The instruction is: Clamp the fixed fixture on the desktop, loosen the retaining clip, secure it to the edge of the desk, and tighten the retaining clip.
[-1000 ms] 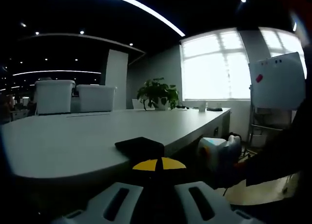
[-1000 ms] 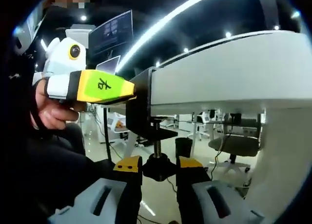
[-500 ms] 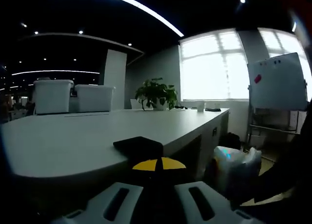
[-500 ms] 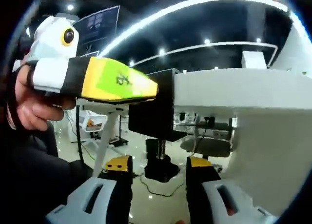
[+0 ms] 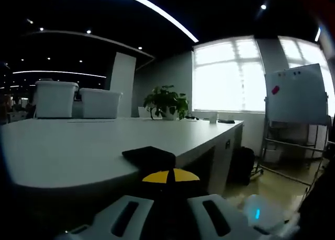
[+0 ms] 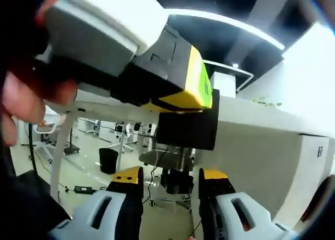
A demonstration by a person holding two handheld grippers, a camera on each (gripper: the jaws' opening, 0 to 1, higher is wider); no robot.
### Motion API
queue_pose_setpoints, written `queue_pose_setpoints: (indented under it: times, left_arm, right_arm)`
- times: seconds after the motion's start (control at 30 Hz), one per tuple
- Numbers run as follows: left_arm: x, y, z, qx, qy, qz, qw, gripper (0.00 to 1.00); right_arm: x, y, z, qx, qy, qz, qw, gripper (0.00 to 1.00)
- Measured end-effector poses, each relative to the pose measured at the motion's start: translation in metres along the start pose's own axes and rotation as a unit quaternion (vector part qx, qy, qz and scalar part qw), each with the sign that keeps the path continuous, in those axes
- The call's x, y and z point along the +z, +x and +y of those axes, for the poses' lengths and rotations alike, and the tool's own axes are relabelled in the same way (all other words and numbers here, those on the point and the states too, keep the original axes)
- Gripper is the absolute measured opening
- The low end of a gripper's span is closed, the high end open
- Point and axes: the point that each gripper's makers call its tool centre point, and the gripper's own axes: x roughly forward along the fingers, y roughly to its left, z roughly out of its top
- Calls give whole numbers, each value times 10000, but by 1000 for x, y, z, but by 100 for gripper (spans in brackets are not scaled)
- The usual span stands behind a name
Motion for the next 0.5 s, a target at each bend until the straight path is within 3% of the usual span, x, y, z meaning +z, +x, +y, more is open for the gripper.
queue_pose_setpoints:
  times: [0.5]
  left_arm:
    - [0,0,1,28,-9,-46,10000,1]
  right_arm:
    - [-11,2,-10,-412,136,205,9988,36]
